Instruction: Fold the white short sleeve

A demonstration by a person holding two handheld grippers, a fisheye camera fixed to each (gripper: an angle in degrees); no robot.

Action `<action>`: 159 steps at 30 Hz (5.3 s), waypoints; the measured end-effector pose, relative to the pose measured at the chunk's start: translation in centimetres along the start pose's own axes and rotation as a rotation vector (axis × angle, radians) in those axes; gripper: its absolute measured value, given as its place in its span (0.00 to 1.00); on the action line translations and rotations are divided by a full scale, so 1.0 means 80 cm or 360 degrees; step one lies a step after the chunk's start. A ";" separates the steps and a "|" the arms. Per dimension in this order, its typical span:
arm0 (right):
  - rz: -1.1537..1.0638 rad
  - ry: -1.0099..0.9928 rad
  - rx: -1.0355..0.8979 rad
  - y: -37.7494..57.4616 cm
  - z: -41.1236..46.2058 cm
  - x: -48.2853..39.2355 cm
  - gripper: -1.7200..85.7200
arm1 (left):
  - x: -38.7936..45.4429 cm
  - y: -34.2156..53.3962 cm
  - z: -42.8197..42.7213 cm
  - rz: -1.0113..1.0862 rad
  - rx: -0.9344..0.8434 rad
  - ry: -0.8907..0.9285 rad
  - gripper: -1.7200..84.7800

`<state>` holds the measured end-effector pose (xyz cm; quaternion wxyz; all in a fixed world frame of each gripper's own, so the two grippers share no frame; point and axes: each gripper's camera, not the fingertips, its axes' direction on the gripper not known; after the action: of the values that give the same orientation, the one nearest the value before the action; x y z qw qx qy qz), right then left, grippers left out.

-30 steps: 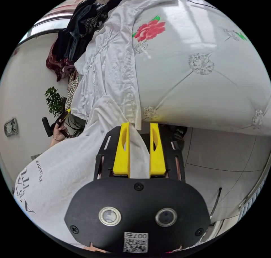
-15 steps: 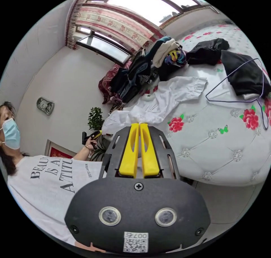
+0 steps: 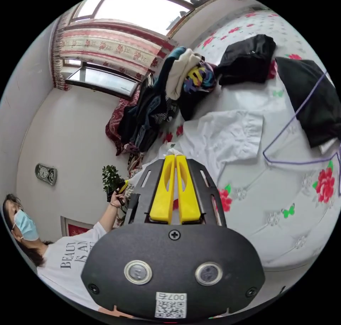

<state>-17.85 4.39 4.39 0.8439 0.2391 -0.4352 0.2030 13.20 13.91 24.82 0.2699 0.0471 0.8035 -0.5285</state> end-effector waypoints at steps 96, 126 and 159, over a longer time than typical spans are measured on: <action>-0.1070 0.0269 -0.0443 0.016 0.004 -0.178 0.02 | 0.196 -0.014 -0.038 0.1062 -0.0423 -0.0121 0.01; -0.0236 0.0386 -0.0496 0.121 0.124 -0.024 0.05 | 0.053 0.134 0.230 0.0381 -0.0702 -0.0426 0.01; -0.0111 0.0540 0.0246 0.052 -0.029 -0.073 0.02 | 0.029 0.076 0.076 -0.0210 -0.0110 -0.0349 0.01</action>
<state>-21.78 8.28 -0.68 0.8908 0.2806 -0.2614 0.2439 15.76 10.73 16.89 0.3222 -0.0733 0.7883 -0.5191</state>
